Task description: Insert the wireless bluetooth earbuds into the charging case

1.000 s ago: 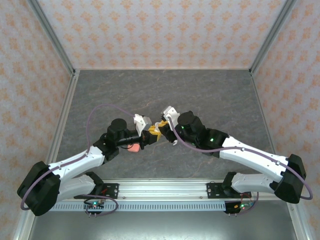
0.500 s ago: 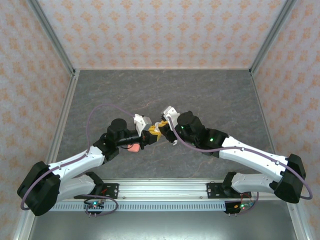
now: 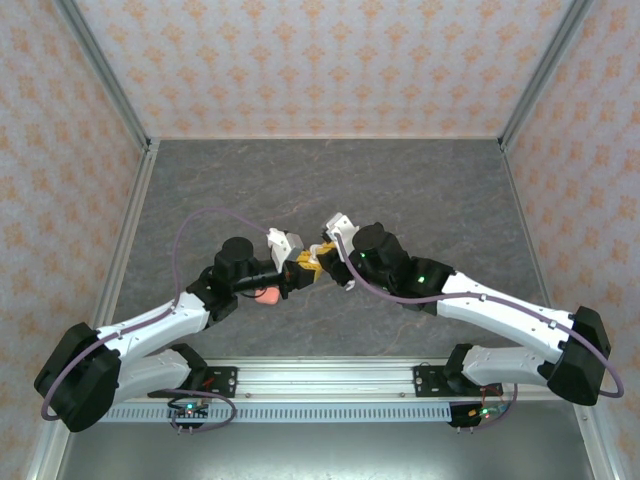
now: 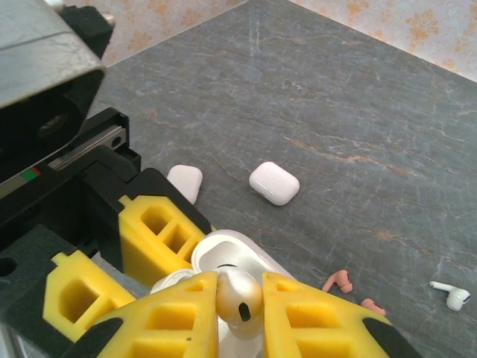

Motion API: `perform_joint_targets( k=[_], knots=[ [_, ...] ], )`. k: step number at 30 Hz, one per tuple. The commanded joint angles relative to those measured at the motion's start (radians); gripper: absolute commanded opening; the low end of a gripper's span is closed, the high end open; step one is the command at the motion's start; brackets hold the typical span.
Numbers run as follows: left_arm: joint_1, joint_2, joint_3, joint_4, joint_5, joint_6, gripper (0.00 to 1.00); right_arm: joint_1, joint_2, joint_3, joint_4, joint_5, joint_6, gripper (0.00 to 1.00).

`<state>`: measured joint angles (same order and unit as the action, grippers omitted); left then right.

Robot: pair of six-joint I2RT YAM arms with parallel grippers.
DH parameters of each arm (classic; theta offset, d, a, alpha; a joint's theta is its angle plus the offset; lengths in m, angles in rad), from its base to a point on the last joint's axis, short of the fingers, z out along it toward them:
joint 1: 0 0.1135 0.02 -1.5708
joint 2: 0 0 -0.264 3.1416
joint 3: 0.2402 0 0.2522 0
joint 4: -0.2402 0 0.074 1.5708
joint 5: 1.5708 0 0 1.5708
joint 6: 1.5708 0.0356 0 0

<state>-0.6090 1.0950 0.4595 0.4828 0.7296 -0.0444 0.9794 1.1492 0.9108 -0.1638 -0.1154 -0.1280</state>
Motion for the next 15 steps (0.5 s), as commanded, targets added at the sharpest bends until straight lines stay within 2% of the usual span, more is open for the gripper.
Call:
perform_joint_targets(
  k=[1,9,12,15],
  knots=[
    [-0.012,-0.024,0.028,0.024,0.022,0.023,0.00,0.005,-0.002,-0.010,0.011,-0.056,0.016,0.18],
    [-0.012,-0.030,0.026,0.027,0.019,0.021,0.00,0.005,0.006,-0.007,-0.008,-0.125,0.016,0.20],
    [-0.012,-0.034,0.026,0.024,0.021,0.024,0.00,0.004,0.005,0.003,-0.011,-0.160,0.032,0.25],
    [-0.012,-0.041,0.019,0.020,0.013,0.025,0.00,-0.011,0.005,0.023,-0.015,-0.223,0.063,0.34]
  ],
)
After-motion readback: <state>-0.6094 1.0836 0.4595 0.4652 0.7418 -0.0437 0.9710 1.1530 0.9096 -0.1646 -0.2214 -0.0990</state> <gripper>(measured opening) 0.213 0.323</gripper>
